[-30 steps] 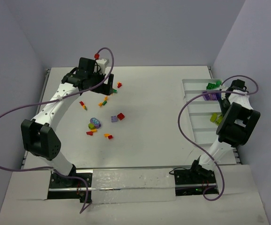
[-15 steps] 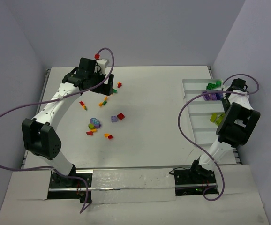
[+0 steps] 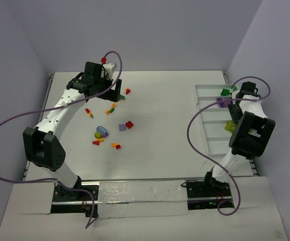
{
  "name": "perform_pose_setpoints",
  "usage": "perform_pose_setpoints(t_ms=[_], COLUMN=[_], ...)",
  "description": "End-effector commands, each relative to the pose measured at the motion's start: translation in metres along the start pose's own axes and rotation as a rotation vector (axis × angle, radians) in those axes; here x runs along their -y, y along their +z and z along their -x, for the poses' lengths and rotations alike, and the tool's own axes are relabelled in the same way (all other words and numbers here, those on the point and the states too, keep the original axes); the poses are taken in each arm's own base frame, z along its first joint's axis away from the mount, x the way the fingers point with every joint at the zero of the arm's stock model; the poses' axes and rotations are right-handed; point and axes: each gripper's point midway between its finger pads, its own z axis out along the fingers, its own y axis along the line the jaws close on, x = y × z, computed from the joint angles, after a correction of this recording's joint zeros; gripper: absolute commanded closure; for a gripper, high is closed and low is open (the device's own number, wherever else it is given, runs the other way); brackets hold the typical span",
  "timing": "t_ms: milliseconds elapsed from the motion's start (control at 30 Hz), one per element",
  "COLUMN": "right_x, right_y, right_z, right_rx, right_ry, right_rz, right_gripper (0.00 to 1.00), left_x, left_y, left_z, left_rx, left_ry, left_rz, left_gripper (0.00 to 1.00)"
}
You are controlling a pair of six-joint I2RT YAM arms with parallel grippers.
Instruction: Sort the legos into containers by color
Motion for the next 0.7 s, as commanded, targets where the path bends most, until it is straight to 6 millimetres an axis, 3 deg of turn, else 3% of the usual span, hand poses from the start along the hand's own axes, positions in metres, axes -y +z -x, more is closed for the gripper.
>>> perform_pose_setpoints(t_ms=[0, 167, 300, 400, 467, 533, 667], right_x=[-0.021, -0.078, -0.124, -0.166, -0.179, -0.205, -0.227], right_y=[-0.055, -0.116, -0.15, -0.182, -0.186, -0.196, -0.197], right_z=[0.028, 0.067, 0.09, 0.116, 0.123, 0.131, 0.132], right_rx=[0.145, 0.32, 0.397, 0.47, 0.474, 0.485, 0.476], right_ry=[-0.01, -0.037, -0.054, -0.078, -0.088, -0.114, -0.133], right_rz=[0.065, 0.251, 0.394, 0.508, 0.543, 0.592, 0.627], right_gripper=[0.38, 0.32, 0.23, 0.04, 0.02, 0.02, 0.01], left_x=[0.001, -0.015, -0.028, -0.037, -0.039, -0.04, -0.034], left_y=[-0.024, -0.03, -0.024, -0.017, -0.012, -0.008, -0.006], left_z=[0.024, 0.012, -0.007, -0.027, -0.036, -0.051, -0.095], left_rx=[0.115, 0.123, 0.066, 0.003, -0.025, -0.073, -0.177], left_ry=[0.028, -0.032, -0.078, -0.093, -0.081, -0.024, 0.059], left_rz=[0.002, -0.006, -0.02, -0.022, -0.02, -0.037, -0.101], left_gripper=[0.01, 0.01, 0.01, 0.06, 0.08, 0.13, 0.14])
